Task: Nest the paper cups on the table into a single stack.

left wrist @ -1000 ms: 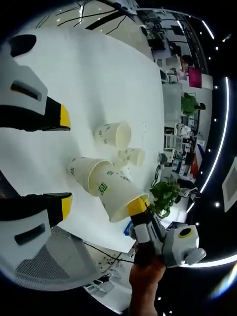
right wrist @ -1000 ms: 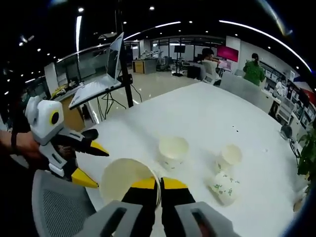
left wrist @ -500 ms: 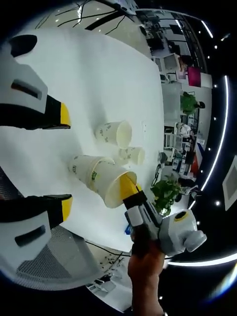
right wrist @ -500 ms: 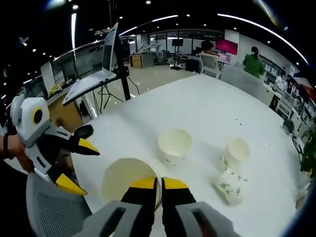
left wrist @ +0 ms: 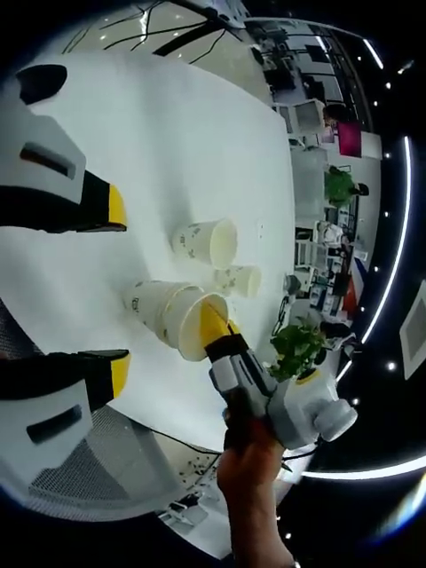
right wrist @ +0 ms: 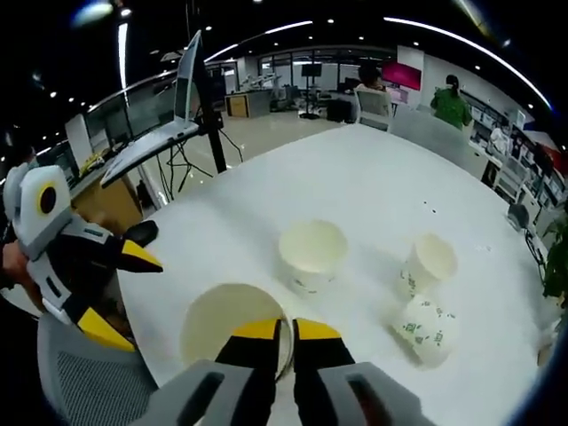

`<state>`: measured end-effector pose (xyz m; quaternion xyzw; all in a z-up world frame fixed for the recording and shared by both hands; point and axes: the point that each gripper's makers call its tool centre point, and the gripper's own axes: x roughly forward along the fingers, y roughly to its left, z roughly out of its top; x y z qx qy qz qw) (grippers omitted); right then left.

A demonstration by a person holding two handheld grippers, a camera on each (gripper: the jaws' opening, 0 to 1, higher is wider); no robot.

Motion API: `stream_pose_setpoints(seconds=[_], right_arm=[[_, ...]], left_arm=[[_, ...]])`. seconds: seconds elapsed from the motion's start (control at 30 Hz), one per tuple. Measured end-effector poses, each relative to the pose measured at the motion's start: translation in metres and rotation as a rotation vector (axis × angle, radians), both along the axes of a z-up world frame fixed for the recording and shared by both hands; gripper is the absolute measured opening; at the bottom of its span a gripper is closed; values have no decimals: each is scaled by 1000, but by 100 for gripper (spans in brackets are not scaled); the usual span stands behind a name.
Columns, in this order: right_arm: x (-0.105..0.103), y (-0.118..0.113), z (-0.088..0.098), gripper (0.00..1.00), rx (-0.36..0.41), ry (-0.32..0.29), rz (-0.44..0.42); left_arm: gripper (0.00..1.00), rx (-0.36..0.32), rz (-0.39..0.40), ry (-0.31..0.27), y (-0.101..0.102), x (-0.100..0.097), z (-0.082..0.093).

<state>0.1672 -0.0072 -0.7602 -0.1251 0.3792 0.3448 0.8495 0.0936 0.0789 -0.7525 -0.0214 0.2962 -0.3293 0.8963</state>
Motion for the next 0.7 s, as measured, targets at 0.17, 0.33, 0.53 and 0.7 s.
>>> stream_pose_setpoints(seconds=[0.17, 0.33, 0.53, 0.7], right_arm=[[1, -1, -1, 4, -5, -7, 10], [1, -3, 0, 5, 4, -10, 11], [4, -12, 13, 7, 41, -64, -10], [11, -30, 22, 10, 88, -115, -57]], left_arm=[[51, 3, -4, 1, 0, 0, 0], [51, 3, -9, 0, -3, 1, 1], [51, 3, -17, 1, -6, 2, 2], [51, 10, -25, 2, -7, 2, 2]])
